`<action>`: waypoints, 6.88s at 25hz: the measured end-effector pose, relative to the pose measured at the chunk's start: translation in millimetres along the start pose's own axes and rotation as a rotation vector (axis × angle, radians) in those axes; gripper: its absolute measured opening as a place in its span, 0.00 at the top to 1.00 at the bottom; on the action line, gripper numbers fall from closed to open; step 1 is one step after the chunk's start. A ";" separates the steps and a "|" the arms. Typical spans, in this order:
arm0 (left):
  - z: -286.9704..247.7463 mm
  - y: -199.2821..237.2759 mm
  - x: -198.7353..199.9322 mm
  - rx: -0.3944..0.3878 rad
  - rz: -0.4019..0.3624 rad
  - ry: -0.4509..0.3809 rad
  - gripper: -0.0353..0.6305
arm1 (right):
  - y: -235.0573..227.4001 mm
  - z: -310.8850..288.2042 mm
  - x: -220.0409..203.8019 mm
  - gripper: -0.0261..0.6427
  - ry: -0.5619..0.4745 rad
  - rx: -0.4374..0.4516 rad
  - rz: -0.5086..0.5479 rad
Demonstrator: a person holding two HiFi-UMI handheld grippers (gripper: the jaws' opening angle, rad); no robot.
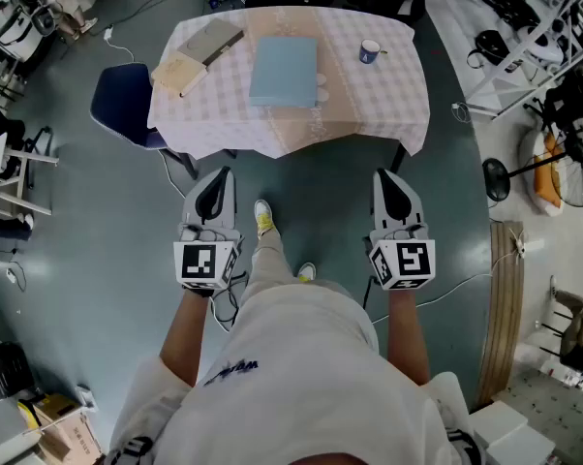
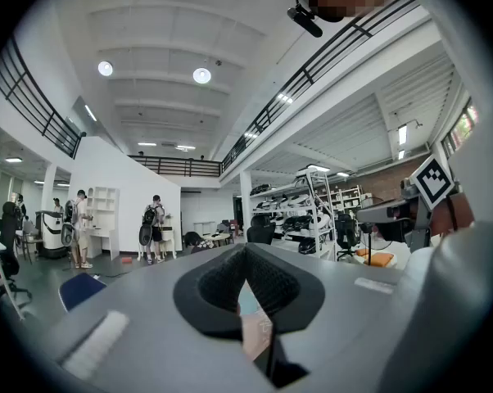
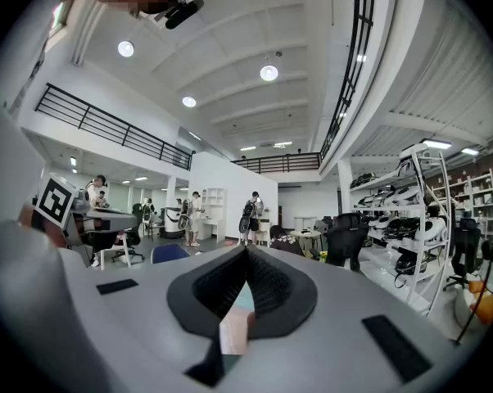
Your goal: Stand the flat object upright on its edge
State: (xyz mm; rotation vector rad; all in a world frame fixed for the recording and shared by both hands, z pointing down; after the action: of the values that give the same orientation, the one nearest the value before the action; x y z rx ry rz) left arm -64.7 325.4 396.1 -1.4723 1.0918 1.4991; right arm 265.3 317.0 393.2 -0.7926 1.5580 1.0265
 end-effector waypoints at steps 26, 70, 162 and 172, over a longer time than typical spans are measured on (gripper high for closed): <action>11.4 4.0 6.5 -0.020 0.010 -0.005 0.49 | 7.4 25.4 -5.6 0.44 0.021 -0.087 -0.087; -254.4 208.6 16.1 -0.118 0.081 0.120 0.26 | -65.3 -314.8 15.0 0.19 0.146 -0.053 -0.138; -544.8 268.0 -83.7 -0.275 0.303 0.422 0.44 | -117.3 -578.1 -103.8 0.54 0.392 0.103 -0.249; -541.5 267.5 -70.9 -0.301 0.249 0.351 0.44 | -118.7 -574.7 -94.6 0.54 0.320 0.085 -0.212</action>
State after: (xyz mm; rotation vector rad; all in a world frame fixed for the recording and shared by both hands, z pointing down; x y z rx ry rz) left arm -119.7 -271.3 499.6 -1.9195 1.3389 1.6724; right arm 158.9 -257.7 501.5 -1.0770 1.7294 0.6977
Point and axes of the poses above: the fingertips, and each gripper's own axes: z backward along the fingers, y to its left, x out of its top, the point moved 10 cm from there along z, backward along the fingers, and after that the axes turned 10 degrees about z, right-handed, at the moved point
